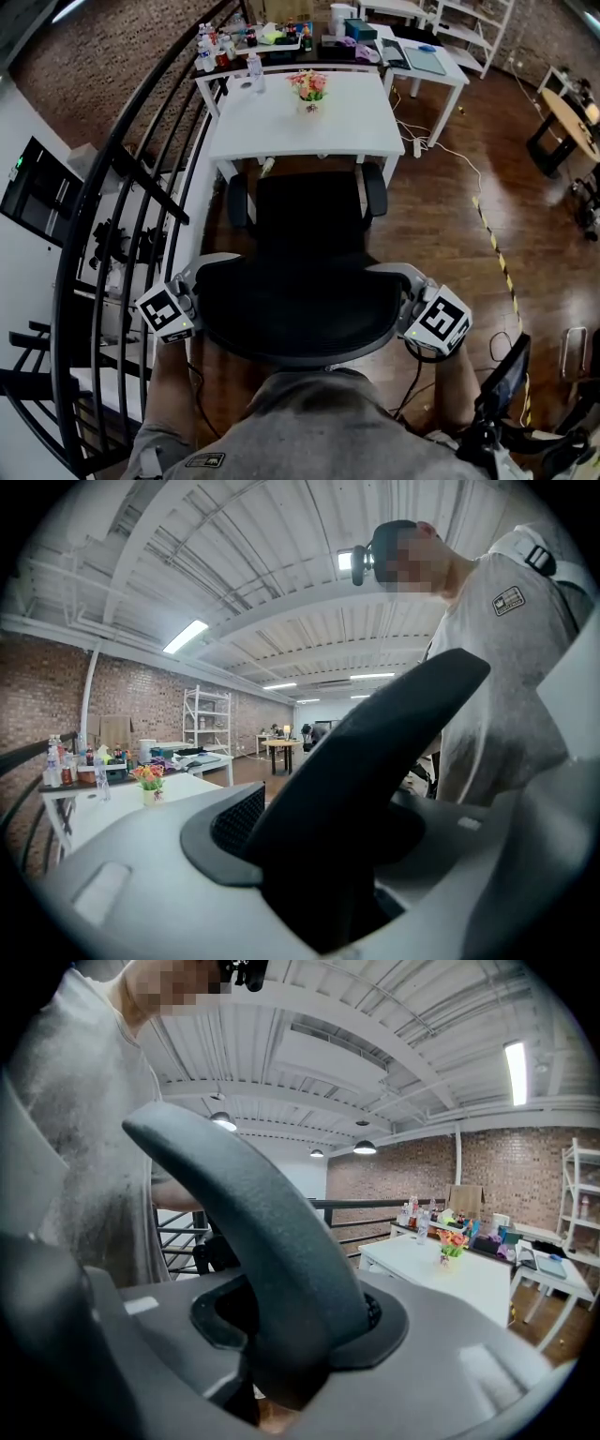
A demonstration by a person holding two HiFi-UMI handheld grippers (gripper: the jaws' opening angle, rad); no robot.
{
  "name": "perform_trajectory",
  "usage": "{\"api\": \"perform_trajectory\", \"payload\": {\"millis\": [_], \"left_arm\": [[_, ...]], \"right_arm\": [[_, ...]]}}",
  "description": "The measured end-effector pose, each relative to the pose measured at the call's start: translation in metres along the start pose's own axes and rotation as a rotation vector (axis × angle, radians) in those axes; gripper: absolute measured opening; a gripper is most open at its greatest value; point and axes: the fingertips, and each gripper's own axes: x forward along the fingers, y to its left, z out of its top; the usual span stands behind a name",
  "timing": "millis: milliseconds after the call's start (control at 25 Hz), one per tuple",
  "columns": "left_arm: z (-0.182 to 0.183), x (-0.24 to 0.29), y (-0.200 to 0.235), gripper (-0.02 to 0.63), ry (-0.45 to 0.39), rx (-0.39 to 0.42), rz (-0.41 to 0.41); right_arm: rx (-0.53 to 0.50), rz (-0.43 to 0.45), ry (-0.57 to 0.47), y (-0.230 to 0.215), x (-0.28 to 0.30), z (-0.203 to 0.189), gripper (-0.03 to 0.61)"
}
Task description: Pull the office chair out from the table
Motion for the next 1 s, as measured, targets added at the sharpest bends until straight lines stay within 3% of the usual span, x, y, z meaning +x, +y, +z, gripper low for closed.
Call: {"api": "perform_trajectory", "payload": {"millis": [320, 1000], "left_arm": [[0.001, -0.009, -0.043, 0.259, 0.006, 0.005, 0.015], [-0.006, -0.054, -0.130, 0.234, -0.005, 0.043, -0.073]], "right_arm": [[-0.001, 0.016, -0.011, 0.041, -0.021, 0.002, 0.176], [0.047, -0.043, 0.014, 0.138, -0.047, -0.003, 0.178]]}}
